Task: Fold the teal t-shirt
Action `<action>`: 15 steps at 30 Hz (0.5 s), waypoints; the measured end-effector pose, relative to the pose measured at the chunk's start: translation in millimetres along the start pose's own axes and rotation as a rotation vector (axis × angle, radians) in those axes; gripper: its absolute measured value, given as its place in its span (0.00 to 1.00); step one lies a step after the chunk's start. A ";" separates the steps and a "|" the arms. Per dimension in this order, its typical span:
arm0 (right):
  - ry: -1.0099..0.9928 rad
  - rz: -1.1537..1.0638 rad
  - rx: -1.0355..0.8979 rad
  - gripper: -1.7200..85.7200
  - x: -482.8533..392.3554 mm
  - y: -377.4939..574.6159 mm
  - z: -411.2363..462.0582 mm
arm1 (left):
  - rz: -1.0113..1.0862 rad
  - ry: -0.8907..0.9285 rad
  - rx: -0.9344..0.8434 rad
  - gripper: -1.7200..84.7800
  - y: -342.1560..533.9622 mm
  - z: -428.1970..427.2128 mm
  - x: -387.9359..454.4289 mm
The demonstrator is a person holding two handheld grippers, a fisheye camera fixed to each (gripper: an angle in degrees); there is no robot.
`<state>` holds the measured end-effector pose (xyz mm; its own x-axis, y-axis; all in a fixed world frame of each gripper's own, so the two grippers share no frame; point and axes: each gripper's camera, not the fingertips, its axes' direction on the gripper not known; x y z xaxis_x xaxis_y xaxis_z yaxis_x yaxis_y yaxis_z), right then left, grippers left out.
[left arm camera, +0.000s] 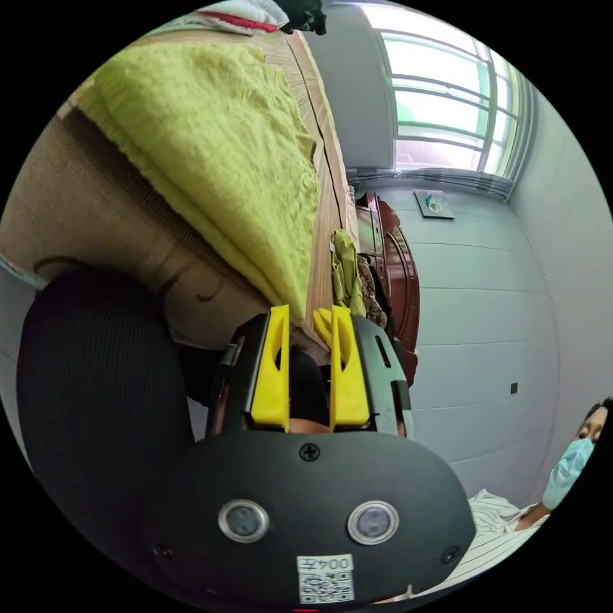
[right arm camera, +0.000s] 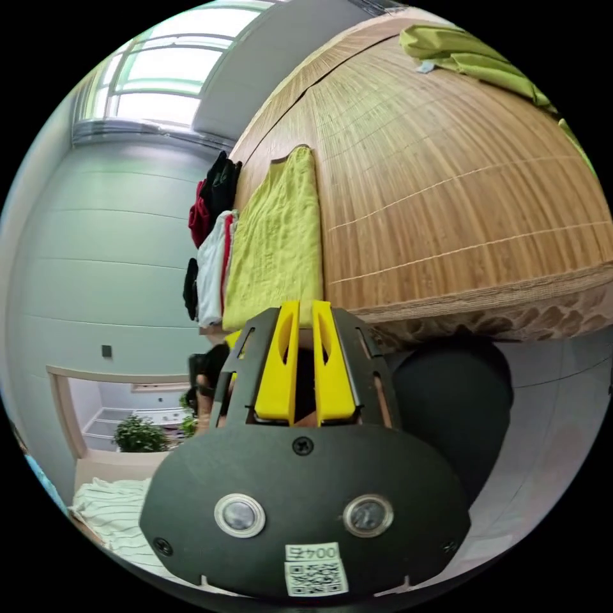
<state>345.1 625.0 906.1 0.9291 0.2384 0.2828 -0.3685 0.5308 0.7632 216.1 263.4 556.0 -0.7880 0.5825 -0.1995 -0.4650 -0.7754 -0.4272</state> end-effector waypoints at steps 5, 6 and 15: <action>0.116 -0.109 0.107 0.05 -3.3 24.2 -14.9 | 0.162 -0.144 0.143 0.10 -20.4 -45.0 26.3; 0.108 -0.125 0.107 0.04 -4.7 26.0 -13.2 | 0.168 -0.191 0.162 0.09 -29.3 -50.2 25.2; -0.074 0.054 0.054 0.09 49.2 35.7 14.3 | 0.068 -0.162 0.174 0.06 -26.6 -64.6 6.0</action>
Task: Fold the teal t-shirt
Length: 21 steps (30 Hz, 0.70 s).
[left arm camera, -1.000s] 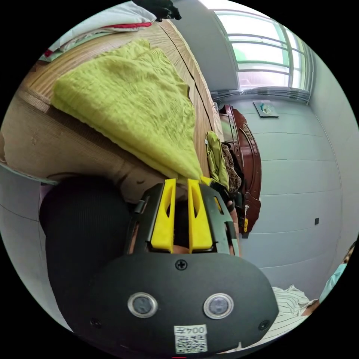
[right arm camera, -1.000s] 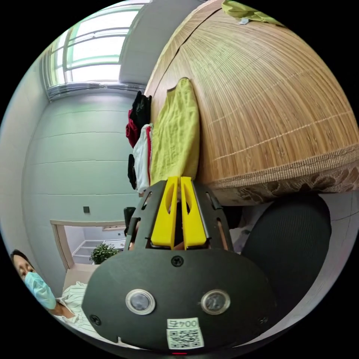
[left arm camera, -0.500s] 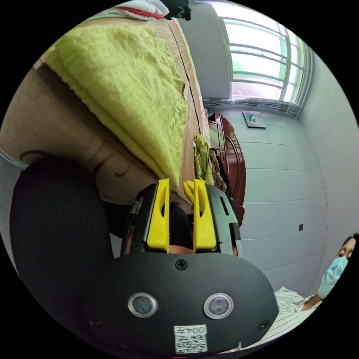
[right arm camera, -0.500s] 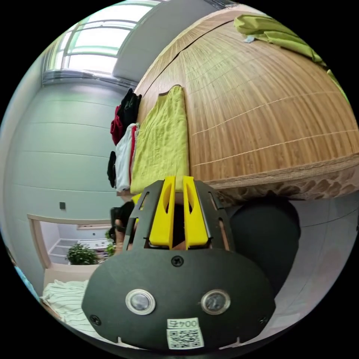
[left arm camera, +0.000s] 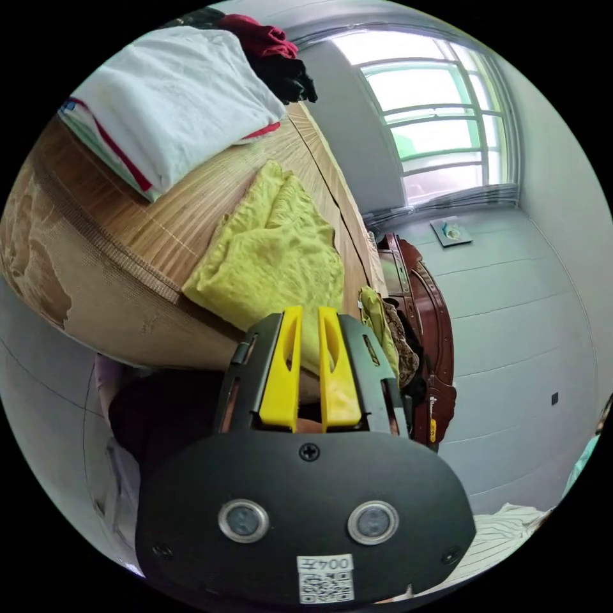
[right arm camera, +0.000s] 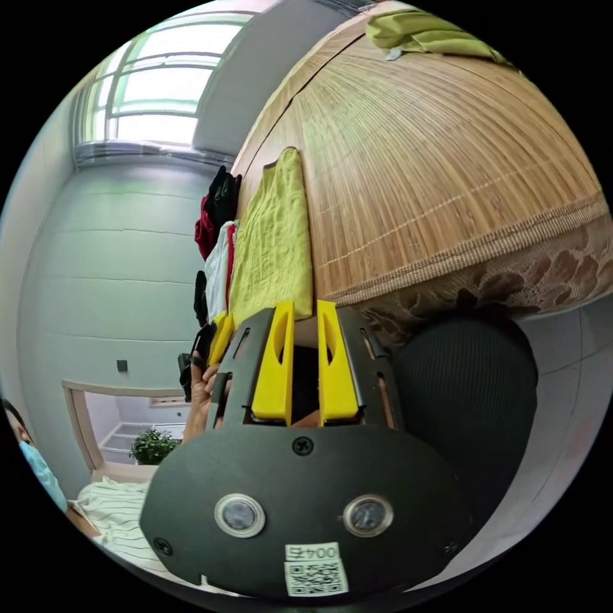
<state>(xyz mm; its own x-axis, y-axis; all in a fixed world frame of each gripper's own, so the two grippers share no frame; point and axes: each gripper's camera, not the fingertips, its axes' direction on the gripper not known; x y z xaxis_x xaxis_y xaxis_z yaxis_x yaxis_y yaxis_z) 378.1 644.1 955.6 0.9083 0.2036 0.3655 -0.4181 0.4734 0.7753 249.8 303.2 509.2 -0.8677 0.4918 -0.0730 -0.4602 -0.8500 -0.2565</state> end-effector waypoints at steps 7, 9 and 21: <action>-0.137 0.095 -0.067 0.08 33.2 -5.6 14.3 | -0.023 0.100 -0.172 0.07 39.7 51.8 14.5; -0.159 0.122 -0.099 0.05 40.1 -8.2 20.0 | -0.067 0.119 -0.218 0.08 50.5 69.4 8.3; -0.207 0.058 -0.094 0.03 25.9 -12.7 0.6 | -0.077 0.252 -0.167 0.16 61.5 105.5 19.9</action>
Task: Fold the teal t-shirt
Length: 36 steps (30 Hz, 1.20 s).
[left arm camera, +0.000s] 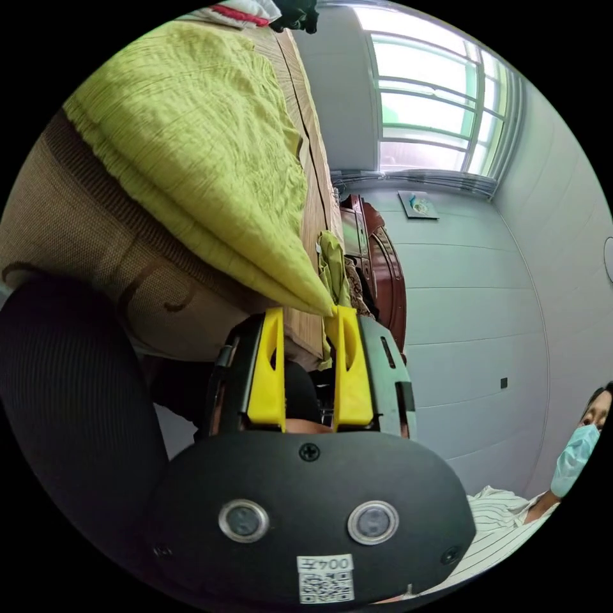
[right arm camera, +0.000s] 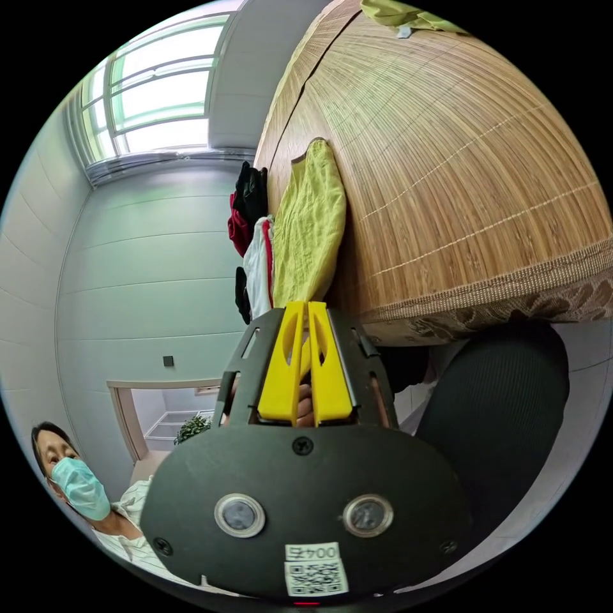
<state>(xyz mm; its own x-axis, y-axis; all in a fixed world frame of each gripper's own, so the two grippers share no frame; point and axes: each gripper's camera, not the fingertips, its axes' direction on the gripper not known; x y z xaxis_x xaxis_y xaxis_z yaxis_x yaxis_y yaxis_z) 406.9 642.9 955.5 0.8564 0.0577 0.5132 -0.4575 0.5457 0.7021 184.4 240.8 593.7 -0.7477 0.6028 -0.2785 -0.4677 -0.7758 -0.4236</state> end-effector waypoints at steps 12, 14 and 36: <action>-0.056 -0.025 0.036 0.16 39.9 11.8 -6.4 | -0.154 -0.047 0.088 0.07 -20.5 -3.7 13.7; -0.142 -0.008 0.022 0.21 57.6 5.7 -3.6 | -0.179 -0.005 0.088 0.06 -25.3 -6.5 17.1; -0.105 -0.098 -0.362 0.08 66.2 -121.1 172.5 | -0.244 0.135 0.031 0.08 -16.2 -10.6 -30.7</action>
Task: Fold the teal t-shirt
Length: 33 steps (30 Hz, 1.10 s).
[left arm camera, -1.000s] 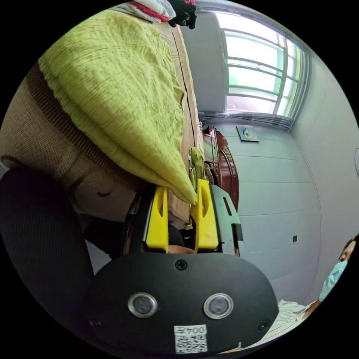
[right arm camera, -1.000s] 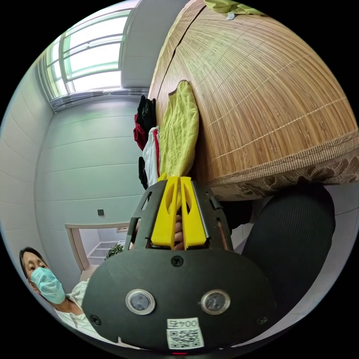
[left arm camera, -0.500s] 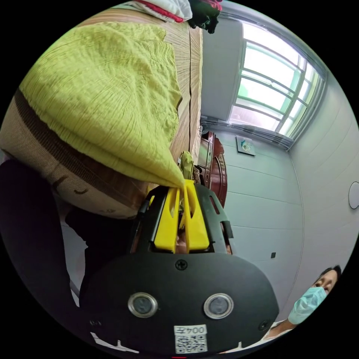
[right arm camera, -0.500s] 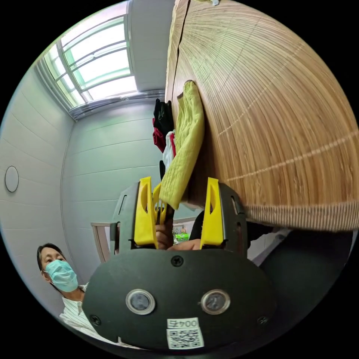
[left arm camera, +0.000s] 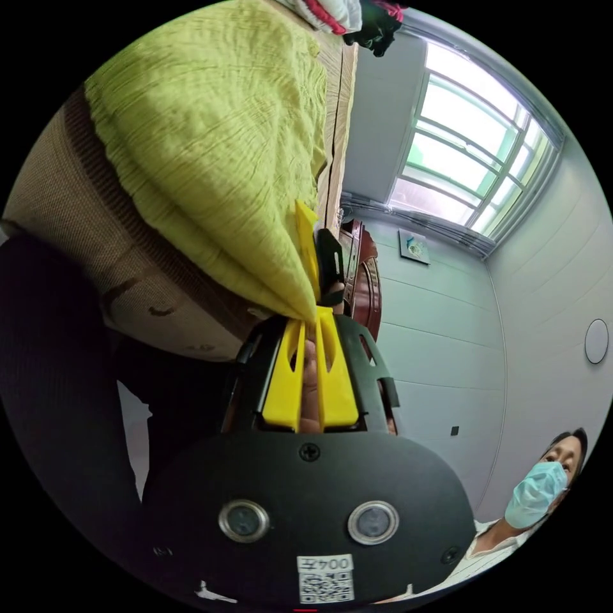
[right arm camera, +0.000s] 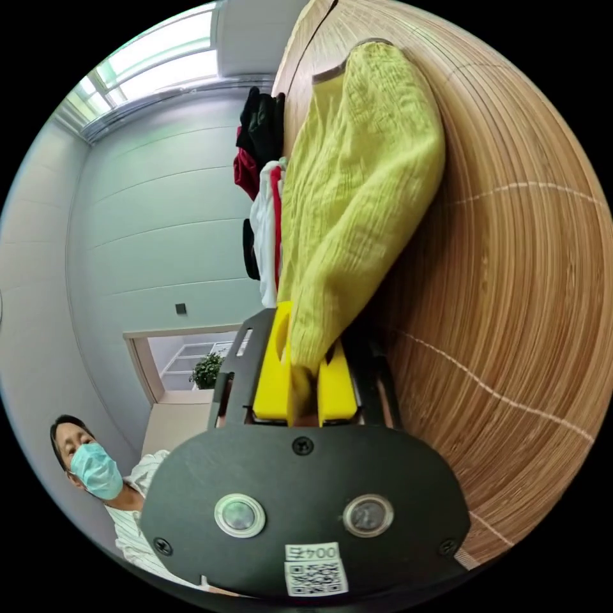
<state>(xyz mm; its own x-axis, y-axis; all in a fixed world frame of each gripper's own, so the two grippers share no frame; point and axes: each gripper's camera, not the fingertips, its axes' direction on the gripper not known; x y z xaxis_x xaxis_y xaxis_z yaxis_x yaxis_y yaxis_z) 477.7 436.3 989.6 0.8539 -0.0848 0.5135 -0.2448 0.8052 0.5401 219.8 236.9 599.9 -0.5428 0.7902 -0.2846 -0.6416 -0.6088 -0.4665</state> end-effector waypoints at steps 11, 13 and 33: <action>-0.070 0.076 0.070 0.04 -16.3 -25.9 -6.8 | 0.081 0.043 0.172 0.21 9.4 -50.7 -32.4; -0.088 0.112 0.088 0.04 -15.6 -29.8 -4.4 | 0.083 0.069 0.166 0.23 7.2 -45.4 -36.6; -0.183 0.254 0.181 0.04 17.1 -42.6 6.9 | 0.087 0.045 0.491 0.20 -34.4 -47.2 -81.2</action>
<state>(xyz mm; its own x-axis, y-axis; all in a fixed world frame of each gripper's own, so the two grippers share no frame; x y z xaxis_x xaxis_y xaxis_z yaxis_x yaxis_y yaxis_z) 499.6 396.5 979.9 0.6626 -0.0121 0.7489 -0.5301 0.6988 0.4803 311.6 197.0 599.6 -0.5886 0.7307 -0.3459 -0.7803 -0.6254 0.0068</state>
